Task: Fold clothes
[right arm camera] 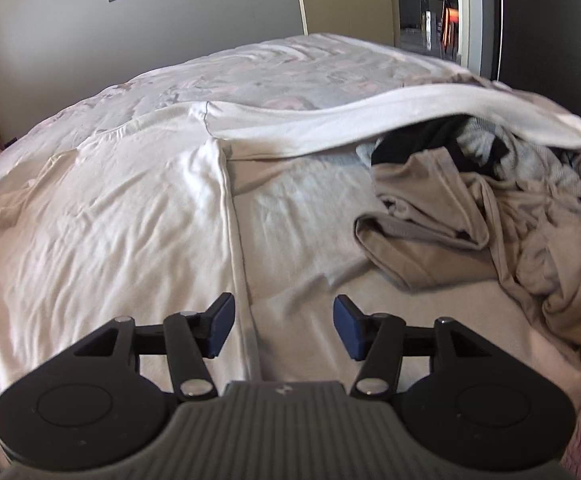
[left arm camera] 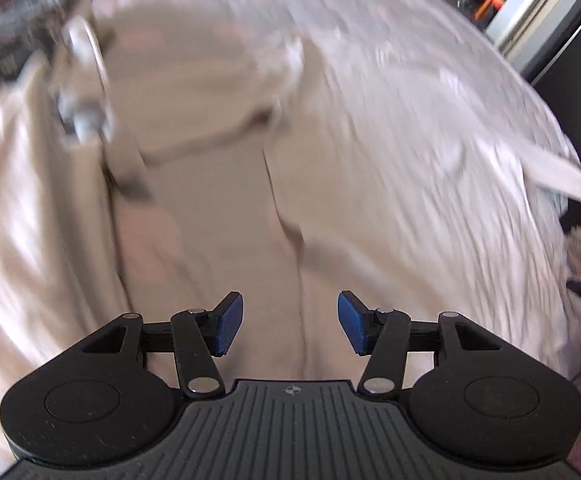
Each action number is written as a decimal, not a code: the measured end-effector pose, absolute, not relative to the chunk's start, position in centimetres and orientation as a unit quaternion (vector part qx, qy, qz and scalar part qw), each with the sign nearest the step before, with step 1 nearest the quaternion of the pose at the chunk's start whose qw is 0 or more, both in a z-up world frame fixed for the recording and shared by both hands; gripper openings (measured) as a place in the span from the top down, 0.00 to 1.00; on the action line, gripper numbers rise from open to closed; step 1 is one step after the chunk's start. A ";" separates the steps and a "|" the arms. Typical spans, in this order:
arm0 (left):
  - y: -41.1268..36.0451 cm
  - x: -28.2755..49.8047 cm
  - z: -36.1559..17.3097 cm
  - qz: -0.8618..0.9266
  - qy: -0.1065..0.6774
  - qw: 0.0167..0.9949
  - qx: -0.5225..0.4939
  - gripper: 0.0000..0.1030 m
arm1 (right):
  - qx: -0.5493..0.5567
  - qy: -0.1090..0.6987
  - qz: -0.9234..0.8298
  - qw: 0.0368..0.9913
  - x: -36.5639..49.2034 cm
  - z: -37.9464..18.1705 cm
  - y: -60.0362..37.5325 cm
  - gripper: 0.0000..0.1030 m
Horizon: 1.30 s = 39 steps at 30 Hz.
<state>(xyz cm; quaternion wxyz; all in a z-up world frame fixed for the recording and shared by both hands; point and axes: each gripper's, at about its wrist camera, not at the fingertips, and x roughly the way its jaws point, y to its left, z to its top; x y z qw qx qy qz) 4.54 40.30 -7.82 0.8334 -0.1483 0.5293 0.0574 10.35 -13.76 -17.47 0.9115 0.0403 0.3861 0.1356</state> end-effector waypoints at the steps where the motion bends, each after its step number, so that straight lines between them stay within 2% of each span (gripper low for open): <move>1: 39.8 4.3 -8.8 0.050 0.542 0.825 -0.153 0.51 | 0.043 0.392 0.137 0.909 10.1 -17.4 -14.0 0.44; 6: 37.1 2.9 -13.3 0.016 0.599 0.782 -0.173 0.51 | 0.055 0.423 0.136 0.894 9.0 -17.5 -14.9 0.44; 14: 35.1 2.6 -17.0 0.021 0.644 0.748 -0.161 0.54 | 0.064 0.466 0.134 0.872 9.0 -18.6 -15.2 0.45; 16: 34.9 2.4 -17.1 0.025 0.641 0.750 -0.158 0.66 | 0.067 0.471 0.140 0.868 8.9 -18.6 -15.2 0.45; 17: 34.9 2.3 -17.1 0.025 0.640 0.751 -0.161 0.79 | 0.068 0.474 0.144 0.866 8.8 -18.6 -15.1 0.47; 18: 34.8 2.2 -17.0 0.019 0.639 0.751 -0.163 0.88 | 0.069 0.476 0.147 0.864 8.7 -18.5 -15.1 0.50; 19: 34.7 2.0 -16.9 0.012 0.637 0.753 -0.163 0.92 | 0.070 0.479 0.150 0.862 8.6 -18.5 -15.0 0.67; 20: 34.5 1.7 -16.6 0.007 0.634 0.756 -0.162 0.94 | 0.071 0.481 0.153 0.860 8.6 -18.5 -15.0 0.92; 24: 34.5 0.3 -14.5 -0.005 0.603 0.778 -0.175 0.96 | 0.091 0.486 0.162 0.854 8.3 -18.1 -15.3 0.93; 31: 35.1 -1.8 -9.2 -0.036 0.561 0.803 -0.200 0.96 | 0.199 0.427 0.170 0.866 8.0 -11.7 -18.6 0.93; 39: 35.6 -4.1 -3.4 -0.073 0.521 0.821 -0.222 0.96 | 0.161 0.392 0.160 0.891 5.9 -5.7 -20.1 0.93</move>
